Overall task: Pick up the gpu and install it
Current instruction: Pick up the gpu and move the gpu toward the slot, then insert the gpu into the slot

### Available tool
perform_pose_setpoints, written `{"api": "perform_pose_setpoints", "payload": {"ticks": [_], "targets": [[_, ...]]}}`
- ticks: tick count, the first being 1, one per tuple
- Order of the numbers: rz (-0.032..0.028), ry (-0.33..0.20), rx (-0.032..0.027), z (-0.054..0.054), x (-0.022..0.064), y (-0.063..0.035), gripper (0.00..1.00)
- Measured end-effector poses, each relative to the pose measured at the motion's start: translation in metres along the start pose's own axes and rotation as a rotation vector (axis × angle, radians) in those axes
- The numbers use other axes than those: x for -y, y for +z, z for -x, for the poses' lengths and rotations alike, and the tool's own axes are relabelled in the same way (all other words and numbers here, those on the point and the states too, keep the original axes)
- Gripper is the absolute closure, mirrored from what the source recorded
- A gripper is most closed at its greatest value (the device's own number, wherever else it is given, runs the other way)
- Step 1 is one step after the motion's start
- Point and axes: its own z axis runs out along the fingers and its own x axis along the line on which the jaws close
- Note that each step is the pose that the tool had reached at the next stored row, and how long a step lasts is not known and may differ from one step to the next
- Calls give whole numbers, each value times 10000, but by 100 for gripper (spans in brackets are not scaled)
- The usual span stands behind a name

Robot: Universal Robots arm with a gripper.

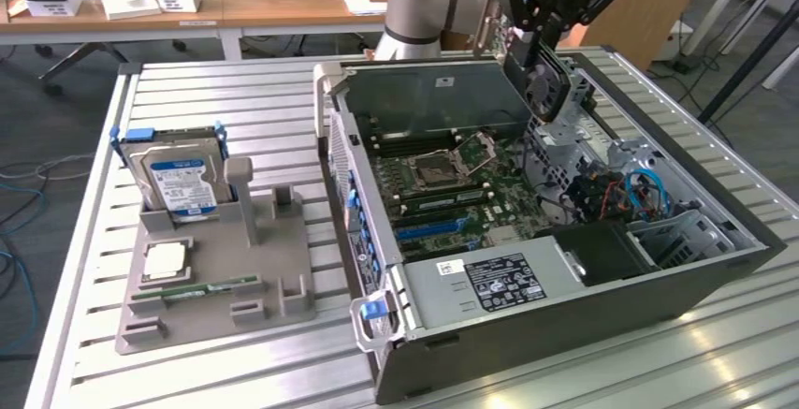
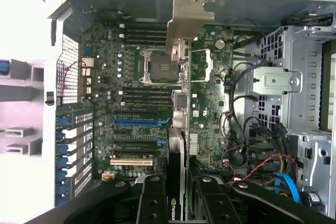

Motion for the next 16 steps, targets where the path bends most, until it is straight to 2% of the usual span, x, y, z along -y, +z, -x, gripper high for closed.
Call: {"api": "perform_pose_setpoints", "payload": {"ticks": [16], "targets": [[1, -67, -5, 1, -7, 0, 74]]}}
